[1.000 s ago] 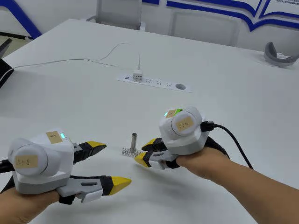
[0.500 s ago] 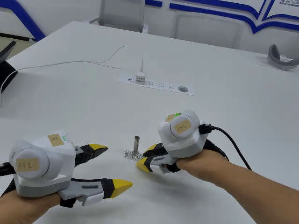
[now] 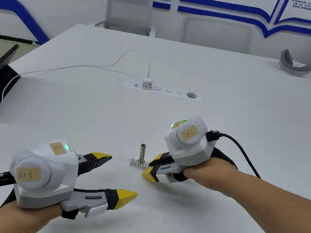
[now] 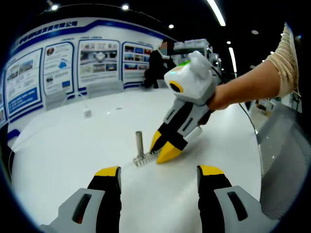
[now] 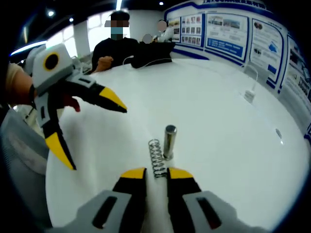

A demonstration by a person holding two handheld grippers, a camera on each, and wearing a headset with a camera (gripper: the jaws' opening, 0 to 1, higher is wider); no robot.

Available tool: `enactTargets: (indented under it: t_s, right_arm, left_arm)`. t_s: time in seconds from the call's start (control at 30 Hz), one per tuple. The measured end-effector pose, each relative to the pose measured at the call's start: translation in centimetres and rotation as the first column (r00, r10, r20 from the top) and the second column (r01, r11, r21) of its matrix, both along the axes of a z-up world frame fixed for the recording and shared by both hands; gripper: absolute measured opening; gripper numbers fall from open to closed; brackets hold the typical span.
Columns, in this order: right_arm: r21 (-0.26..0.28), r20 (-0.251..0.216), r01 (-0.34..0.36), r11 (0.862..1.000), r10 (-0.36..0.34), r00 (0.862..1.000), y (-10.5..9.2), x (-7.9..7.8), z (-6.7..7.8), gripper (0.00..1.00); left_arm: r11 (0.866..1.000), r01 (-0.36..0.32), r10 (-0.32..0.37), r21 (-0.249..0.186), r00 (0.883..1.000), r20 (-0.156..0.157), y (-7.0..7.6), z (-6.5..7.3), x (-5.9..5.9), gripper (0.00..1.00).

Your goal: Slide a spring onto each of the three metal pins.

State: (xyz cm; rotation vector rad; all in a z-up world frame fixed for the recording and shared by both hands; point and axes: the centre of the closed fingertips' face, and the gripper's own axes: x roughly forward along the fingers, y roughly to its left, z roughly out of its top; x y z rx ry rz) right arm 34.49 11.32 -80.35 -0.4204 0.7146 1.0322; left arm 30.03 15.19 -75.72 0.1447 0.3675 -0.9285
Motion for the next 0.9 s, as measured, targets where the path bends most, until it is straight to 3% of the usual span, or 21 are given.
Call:
enactTargets:
  t_s: [0.47, 0.7, 0.9]
  right_arm:
    - [-0.003, -0.023, -0.010, 1.000, 0.010, 1.000, 0.0, -0.7, 0.2, 0.12]
    - [-0.009, -0.028, -0.075, 0.997, 0.074, 0.997, 0.3, -2.3, 1.2, 0.11]
    - [-0.020, -0.045, -0.160, 0.987, 0.159, 0.986, 0.3, -4.3, 2.0, 0.11]
  left_arm:
    - [1.000, -0.002, 0.002, 0.002, 1.000, -0.003, 0.1, -0.2, -0.1, 0.63]
    - [1.000, 0.011, -0.011, 0.010, 1.000, -0.001, -0.1, -0.4, -0.2, 0.61]
    - [0.999, 0.039, -0.040, 0.030, 0.999, 0.017, -0.5, -0.4, -0.5, 0.54]
